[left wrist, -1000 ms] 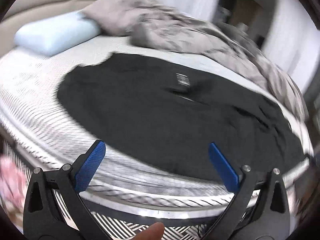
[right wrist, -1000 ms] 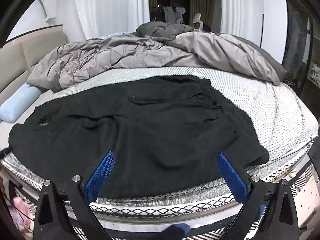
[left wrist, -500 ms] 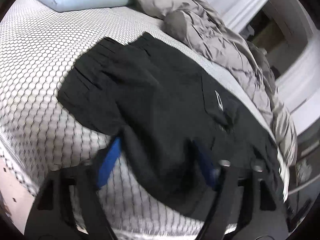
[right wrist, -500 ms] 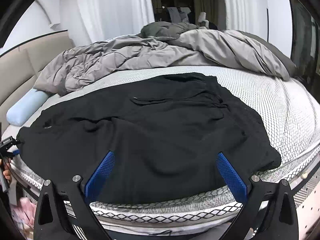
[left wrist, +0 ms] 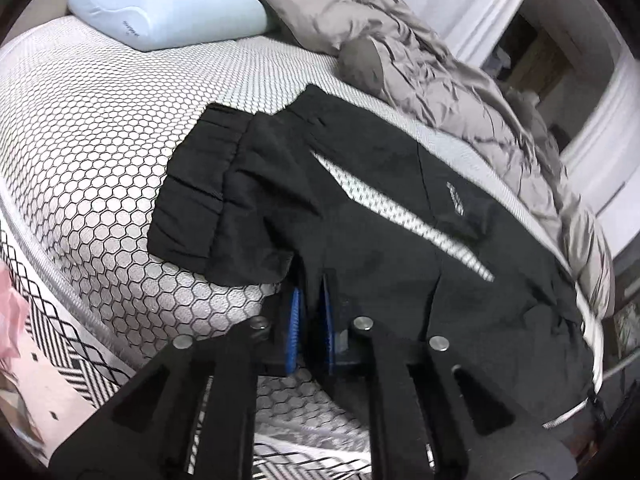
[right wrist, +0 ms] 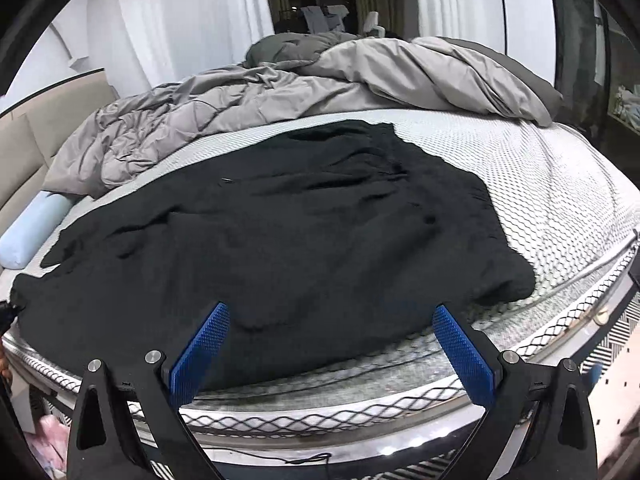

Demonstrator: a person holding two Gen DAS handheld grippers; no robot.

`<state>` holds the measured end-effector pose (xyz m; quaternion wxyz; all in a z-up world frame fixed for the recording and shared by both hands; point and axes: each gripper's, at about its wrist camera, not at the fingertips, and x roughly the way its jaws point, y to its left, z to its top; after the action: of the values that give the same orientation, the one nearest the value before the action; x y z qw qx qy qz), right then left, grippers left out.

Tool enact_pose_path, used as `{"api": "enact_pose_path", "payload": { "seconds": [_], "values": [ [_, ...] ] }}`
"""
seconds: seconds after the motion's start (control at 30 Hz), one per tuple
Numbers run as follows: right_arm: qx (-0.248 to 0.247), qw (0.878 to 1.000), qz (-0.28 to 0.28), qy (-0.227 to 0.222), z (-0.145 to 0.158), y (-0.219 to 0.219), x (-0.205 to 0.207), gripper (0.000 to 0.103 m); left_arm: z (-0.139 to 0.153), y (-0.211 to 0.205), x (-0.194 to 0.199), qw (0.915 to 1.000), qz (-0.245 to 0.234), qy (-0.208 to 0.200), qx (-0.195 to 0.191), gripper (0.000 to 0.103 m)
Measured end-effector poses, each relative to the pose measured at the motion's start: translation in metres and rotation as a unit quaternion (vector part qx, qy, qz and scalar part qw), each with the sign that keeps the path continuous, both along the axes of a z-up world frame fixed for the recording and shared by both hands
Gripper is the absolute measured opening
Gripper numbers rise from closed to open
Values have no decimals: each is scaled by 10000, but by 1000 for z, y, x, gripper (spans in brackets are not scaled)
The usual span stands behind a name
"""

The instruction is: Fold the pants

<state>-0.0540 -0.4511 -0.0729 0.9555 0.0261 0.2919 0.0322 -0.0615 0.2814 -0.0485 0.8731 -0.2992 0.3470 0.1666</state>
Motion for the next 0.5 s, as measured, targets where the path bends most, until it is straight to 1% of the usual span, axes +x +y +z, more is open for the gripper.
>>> {"api": "enact_pose_path", "payload": {
  "seconds": [0.07, 0.13, 0.17, 0.2, 0.27, 0.3, 0.37, 0.4, 0.43, 0.47, 0.5],
  "values": [
    [259, 9996, -135, -40, 1, -15, -1, 103, 1, -2, -2, 10000, 25, -22, -22, 6],
    [667, 9971, -356, -57, 1, -39, -2, 103, 0, -2, 2, 10000, 2, 35, -28, 6],
    [875, 9953, -416, 3, 0, -49, 1, 103, 1, -2, 2, 10000, -8, 7, 5, 6],
    [1085, 9931, -430, 76, -1, -60, 6, 102, 1, -2, 2, 10000, -12, -7, 25, 6],
    [1450, 9885, -404, 158, -3, -76, 17, 95, -2, 0, -3, 10000, -19, -4, -39, 6],
    [1627, 9857, -383, 203, -4, -82, 24, 95, -2, 1, -2, 10000, -15, -5, -73, 6],
    [1889, 9805, -434, 315, -9, -91, 40, 90, 0, 1, -2, 10000, -34, -24, -51, 6],
    [2005, 9781, -466, 308, -10, -95, 46, 80, 1, 1, 0, 10000, -27, -22, -51, 6],
    [2175, 9744, -481, 309, -11, -99, 50, 64, 1, 0, 0, 10000, -7, -21, -61, 6],
    [2353, 9702, -480, 319, -11, -103, 54, 56, 1, 0, 1, 10000, 12, -16, -59, 6],
    [2437, 9677, -575, 304, -10, -107, 57, 37, 1, -1, 1, 10000, 8, -24, -68, 6]
  ]
}}
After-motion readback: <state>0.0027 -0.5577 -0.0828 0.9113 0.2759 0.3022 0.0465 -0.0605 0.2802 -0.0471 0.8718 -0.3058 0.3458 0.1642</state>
